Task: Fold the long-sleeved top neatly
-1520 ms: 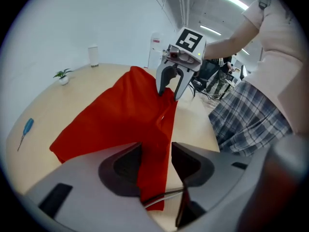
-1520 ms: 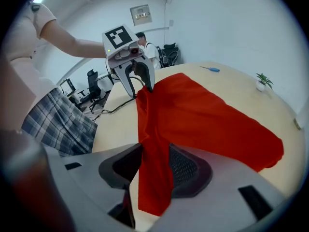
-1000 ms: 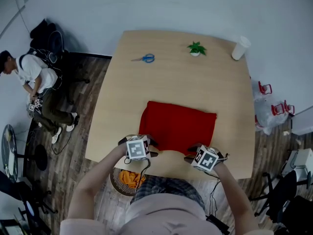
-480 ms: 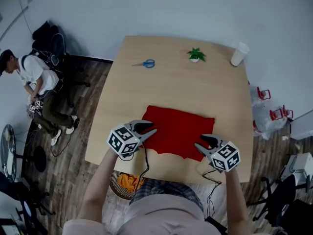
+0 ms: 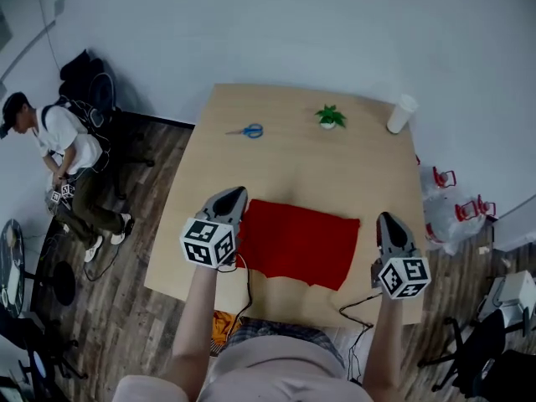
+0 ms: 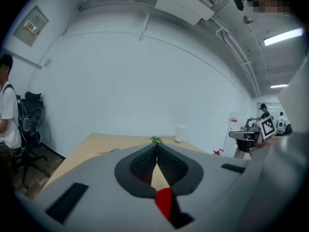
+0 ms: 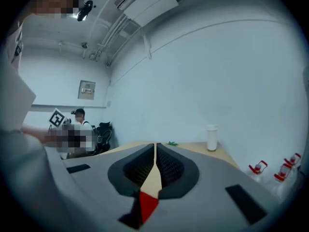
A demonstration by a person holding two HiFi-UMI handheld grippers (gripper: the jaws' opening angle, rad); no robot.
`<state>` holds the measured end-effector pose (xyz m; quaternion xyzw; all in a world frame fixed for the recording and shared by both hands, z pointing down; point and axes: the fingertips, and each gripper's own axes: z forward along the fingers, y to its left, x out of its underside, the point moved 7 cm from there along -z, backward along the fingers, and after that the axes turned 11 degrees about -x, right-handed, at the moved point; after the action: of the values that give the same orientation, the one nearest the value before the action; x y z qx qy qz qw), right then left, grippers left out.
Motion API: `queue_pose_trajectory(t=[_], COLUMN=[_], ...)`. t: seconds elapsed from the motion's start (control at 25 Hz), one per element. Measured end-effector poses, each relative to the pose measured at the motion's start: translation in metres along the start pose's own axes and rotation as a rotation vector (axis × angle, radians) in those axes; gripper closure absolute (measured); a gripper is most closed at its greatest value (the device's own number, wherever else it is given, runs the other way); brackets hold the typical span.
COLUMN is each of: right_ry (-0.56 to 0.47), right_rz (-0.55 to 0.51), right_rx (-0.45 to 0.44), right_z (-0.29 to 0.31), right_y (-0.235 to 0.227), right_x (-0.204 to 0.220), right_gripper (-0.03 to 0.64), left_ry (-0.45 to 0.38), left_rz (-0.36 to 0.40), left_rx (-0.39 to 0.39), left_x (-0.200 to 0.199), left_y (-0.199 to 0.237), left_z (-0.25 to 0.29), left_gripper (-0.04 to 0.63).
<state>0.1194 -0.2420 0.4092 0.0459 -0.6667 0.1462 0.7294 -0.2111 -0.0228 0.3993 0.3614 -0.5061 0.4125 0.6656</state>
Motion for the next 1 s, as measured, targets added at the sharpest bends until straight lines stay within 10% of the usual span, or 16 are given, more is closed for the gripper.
queue_pose_trajectory(t=[0.36,1.0], right_ry=[-0.173,-0.136], right_rz=[-0.082,-0.111], right_rx=[0.254,0.275], right_z=[-0.037,-0.036], right_y=[-0.010,-0.006], right_x=[-0.038,-0.027], right_gripper=[0.609,0.611], left_ry=[-0.173,-0.180], left_rz=[0.054,0.053], left_rx=[-0.129,-0.133], left_x=[-0.029,-0.030], left_y=[-0.009,-0.008], left_z=[-0.018,-0.010], left_gripper=[0.592,0.594])
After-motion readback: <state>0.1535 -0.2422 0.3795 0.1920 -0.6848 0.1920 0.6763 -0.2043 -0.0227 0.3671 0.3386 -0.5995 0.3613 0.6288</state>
